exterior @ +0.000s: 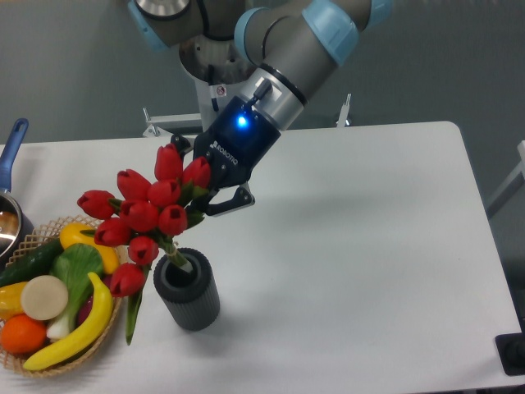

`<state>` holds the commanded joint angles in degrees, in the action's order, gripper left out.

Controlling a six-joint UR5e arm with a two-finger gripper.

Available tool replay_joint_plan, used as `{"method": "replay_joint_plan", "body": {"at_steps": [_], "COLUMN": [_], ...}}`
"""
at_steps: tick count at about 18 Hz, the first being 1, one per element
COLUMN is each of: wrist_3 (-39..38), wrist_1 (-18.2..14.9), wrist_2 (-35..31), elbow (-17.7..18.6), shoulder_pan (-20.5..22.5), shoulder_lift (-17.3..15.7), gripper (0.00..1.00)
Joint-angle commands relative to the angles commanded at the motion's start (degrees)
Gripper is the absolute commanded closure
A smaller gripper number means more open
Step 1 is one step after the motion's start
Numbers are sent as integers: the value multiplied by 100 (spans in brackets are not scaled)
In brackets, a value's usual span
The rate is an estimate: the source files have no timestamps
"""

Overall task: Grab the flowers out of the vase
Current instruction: 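Lift the gripped tulips upward out of the grey vase, then carry the tulip bunch up and away from the vase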

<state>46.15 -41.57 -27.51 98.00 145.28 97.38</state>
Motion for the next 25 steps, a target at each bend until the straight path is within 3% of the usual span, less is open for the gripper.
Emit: {"method": "replay_joint_plan", "body": {"at_steps": [9, 15, 25], "wrist_3": [-281, -282, 95], "wrist_1": [0, -9, -18], "wrist_2": [325, 632, 800], "elbow": [-228, -457, -343], "shoulder_pan": [342, 1097, 1986], "shoulder_lift": [-35, 96, 316], "gripper": [76, 76, 76]}}
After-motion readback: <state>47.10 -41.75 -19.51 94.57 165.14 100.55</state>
